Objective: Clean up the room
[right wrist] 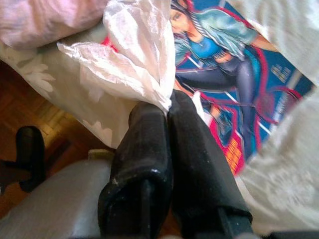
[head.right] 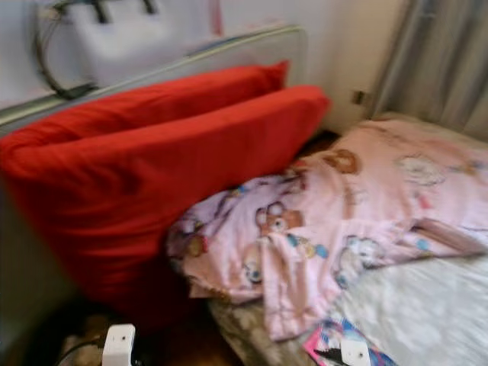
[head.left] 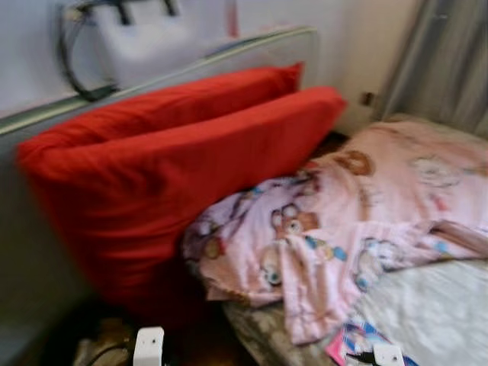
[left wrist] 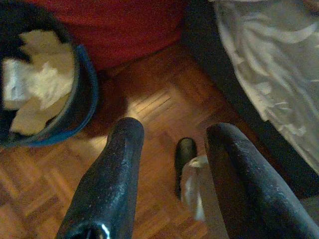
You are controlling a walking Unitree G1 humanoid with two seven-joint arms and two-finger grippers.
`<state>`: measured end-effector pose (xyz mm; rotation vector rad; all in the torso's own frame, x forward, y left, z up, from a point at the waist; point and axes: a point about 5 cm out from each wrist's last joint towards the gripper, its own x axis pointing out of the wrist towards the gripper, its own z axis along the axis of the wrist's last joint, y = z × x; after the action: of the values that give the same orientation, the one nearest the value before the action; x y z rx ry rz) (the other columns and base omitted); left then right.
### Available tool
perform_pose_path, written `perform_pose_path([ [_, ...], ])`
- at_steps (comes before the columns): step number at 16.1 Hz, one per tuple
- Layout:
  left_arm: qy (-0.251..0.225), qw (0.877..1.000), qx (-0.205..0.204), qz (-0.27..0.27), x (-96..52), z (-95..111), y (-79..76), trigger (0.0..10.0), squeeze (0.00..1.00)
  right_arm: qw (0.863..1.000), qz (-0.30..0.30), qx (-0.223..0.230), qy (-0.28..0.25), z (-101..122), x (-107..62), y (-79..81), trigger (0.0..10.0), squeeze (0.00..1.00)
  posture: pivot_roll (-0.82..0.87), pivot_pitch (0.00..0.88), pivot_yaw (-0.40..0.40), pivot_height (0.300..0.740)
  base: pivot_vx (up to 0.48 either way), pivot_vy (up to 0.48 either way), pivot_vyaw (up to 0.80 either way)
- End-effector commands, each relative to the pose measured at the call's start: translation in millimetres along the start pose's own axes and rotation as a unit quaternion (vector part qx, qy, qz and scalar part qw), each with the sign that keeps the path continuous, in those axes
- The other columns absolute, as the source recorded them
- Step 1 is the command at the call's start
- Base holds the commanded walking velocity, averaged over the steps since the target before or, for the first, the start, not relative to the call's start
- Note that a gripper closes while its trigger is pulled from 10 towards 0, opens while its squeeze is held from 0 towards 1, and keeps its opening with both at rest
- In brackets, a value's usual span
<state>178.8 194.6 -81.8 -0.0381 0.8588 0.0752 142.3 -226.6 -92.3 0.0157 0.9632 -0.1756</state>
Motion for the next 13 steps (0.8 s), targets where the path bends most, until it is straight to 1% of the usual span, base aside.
perform_pose_path([
  [1,0.008,1.000,-0.013,0.007,-1.3,-5,1.2,10.0,0.00,1.000,-0.005,0.002,0.005,-3,-0.7,-1.5,10.0,0.00,-0.03,0.000,0.006,0.740,0.000,0.000,0.48],
  [2,0.011,1.000,-0.020,0.013,-2.0,-7,3.2,10.0,0.00,1.000,-0.004,0.001,0.003,-1,-0.1,-0.2,10.0,0.00,-0.03,0.000,0.000,0.740,0.000,0.000,0.47],
  [4,0.016,0.999,-0.025,0.017,-3.6,-12,5.1,10.0,0.00,1.000,0.006,-0.005,-0.006,9,3.6,13.4,10.0,0.00,-0.03,0.000,-0.022,0.740,0.000,0.000,0.00],
  [6,0.021,0.999,-0.031,0.018,-4.5,-15,4.9,10.0,0.00,1.000,0.007,-0.005,-0.011,16,5.4,17.2,10.0,0.00,-0.03,0.003,-0.028,0.740,0.000,0.000,0.00],
  [11,0.030,0.999,-0.038,0.018,-5.6,-20,5.2,10.0,0.00,1.000,0.003,0.003,-0.011,16,5.4,14.2,10.0,0.00,-0.04,0.016,-0.024,0.740,0.000,0.000,0.00],
  [13,0.034,0.998,-0.040,0.018,-5.8,-21,5.8,10.0,0.00,1.000,-0.002,0.006,-0.005,8,2.0,-0.6,10.0,0.00,-0.03,0.020,-0.018,0.740,0.000,0.000,0.00],
])
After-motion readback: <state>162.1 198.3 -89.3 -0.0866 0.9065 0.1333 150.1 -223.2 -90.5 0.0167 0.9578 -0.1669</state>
